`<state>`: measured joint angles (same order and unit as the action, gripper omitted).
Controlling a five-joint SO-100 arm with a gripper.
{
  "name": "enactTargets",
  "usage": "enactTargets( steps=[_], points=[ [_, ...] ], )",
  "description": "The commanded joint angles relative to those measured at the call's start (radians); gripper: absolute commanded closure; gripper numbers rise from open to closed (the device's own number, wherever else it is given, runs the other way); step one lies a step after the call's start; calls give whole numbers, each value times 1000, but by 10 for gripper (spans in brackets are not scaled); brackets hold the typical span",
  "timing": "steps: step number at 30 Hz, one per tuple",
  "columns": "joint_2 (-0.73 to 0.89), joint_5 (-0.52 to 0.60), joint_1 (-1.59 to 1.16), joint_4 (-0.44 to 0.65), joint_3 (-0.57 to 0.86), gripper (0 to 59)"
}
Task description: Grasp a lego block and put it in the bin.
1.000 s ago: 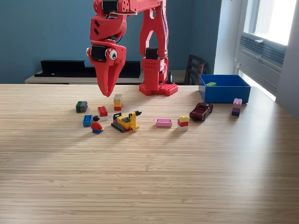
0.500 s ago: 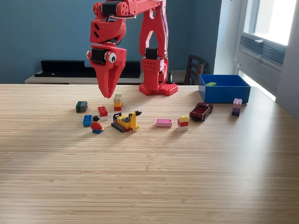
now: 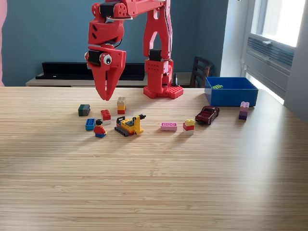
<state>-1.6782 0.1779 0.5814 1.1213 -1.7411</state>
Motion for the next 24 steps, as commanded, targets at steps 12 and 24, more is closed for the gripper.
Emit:
enactTargets(
  steps=[12, 24],
  points=[
    [-66, 58, 67, -29, 120, 583],
    [110, 109, 86, -44, 232, 521]
  ],
)
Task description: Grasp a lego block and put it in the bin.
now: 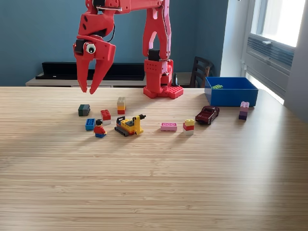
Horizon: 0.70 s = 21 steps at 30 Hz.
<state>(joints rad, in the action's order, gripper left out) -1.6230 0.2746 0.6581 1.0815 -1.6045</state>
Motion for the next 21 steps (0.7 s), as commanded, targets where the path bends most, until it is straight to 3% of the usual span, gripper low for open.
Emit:
enactTargets(
  steps=[1, 6, 21],
  points=[
    [75, 14, 11, -3, 101, 509],
    [150, 17, 14, 25, 137, 463],
    [244, 25, 21, 34, 144, 426]
  ],
)
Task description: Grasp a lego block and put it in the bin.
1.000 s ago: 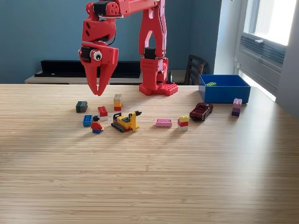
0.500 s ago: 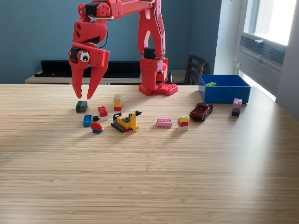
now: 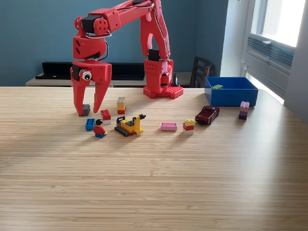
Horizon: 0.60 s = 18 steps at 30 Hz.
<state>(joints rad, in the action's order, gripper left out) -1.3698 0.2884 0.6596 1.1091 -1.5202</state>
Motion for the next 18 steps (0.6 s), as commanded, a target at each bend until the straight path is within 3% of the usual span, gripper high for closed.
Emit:
enactTargets(
  steps=[1, 18],
  points=[
    [-5, 12, 21, 6, 60, 423],
    [97, 6, 23, 5, 91, 381]
  ],
)
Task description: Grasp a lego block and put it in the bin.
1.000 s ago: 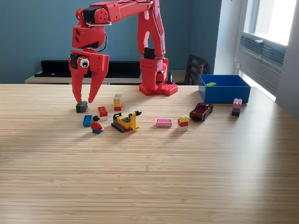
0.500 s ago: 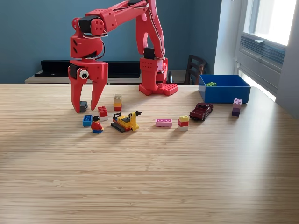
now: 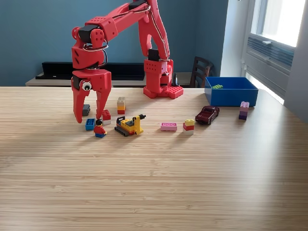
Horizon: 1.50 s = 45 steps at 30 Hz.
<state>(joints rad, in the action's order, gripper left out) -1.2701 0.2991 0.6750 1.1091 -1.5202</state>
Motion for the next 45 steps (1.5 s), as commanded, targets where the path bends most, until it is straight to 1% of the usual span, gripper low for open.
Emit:
enactTargets(
  steps=[1, 6, 12, 14, 17, 21, 22, 28, 33, 37, 39, 41, 45],
  points=[
    [3, -5, 8, 5, 94, 381],
    [26, 8, 9, 3, 104, 388],
    [32, 28, 9, -17, 104, 420],
    [32, 29, 9, -26, 100, 449],
    [32, 40, 12, -38, 98, 519],
    [32, 51, 20, -54, 98, 577],
    [32, 51, 21, -55, 100, 585],
    [32, 44, 37, -46, 127, 585],
    [18, 15, 64, 23, 210, 585],
    [15, -41, 55, 28, 212, 585],
    [14, -58, 41, 55, 224, 585],
    [12, -81, 17, 112, 252, 585],
    [-8, -137, -77, 287, 353, 586]
  ],
)
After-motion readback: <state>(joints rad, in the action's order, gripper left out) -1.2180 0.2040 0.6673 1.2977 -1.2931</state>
